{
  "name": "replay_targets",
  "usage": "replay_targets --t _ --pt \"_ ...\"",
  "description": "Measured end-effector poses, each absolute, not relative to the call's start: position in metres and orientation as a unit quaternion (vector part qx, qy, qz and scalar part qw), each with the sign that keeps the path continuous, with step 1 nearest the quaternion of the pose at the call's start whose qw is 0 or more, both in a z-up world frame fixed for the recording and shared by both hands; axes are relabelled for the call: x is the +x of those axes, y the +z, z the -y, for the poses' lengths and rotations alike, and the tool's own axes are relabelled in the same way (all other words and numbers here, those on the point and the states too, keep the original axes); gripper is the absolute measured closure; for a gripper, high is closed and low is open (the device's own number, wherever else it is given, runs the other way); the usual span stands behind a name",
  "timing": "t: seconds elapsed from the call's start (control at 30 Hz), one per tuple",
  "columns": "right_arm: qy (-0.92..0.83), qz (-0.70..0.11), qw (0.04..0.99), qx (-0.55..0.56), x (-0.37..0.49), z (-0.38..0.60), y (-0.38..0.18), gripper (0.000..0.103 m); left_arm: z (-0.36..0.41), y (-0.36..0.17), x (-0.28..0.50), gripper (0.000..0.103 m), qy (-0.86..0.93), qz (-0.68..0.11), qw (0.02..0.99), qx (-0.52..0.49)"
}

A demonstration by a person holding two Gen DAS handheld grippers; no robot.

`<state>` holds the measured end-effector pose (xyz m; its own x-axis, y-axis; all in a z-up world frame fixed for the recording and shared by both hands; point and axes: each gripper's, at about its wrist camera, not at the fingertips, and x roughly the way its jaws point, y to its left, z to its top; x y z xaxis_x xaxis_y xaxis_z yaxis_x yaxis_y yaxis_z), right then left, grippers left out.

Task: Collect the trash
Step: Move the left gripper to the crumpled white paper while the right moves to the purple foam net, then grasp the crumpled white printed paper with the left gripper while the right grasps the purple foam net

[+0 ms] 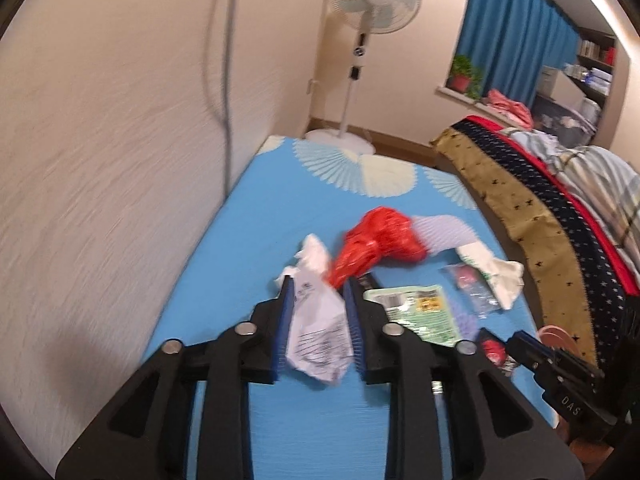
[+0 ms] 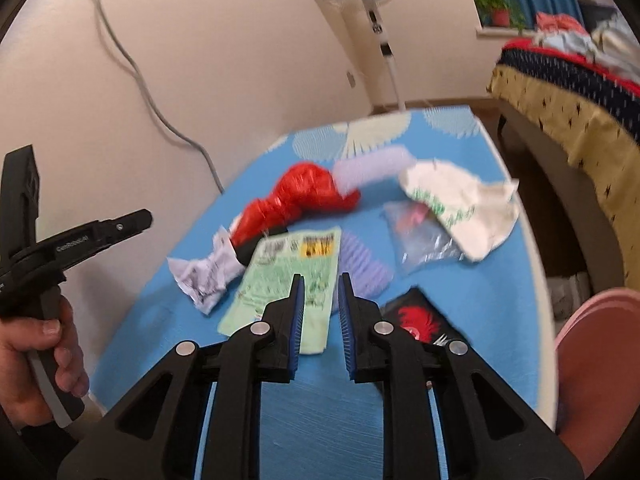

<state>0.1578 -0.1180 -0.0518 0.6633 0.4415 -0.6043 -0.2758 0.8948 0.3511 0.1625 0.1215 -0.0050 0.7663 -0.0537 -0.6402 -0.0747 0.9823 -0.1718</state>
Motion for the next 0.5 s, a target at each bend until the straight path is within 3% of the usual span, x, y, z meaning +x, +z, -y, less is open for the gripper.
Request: replay_targets --t 0.1,0.2,0.5 --pt "0.191 -0.365 0.903 0.124 0.162 0.117 -0.062 0.072 -0.129 -0.014 0.163 0.068 0.017 -0.349 0.931 -0.103" --pt "0.183 -0.367 0.903 0.131 0.170 0.116 -0.064 0.068 -0.134 -0.026 0.164 0.063 0.031 -0.358 0.927 -0.106" --pt "0.132 -0.396 0.899 0.133 0.207 0.118 -0.076 0.065 -0.144 -0.054 0.170 0.057 0.059 -0.373 0.916 -0.139"
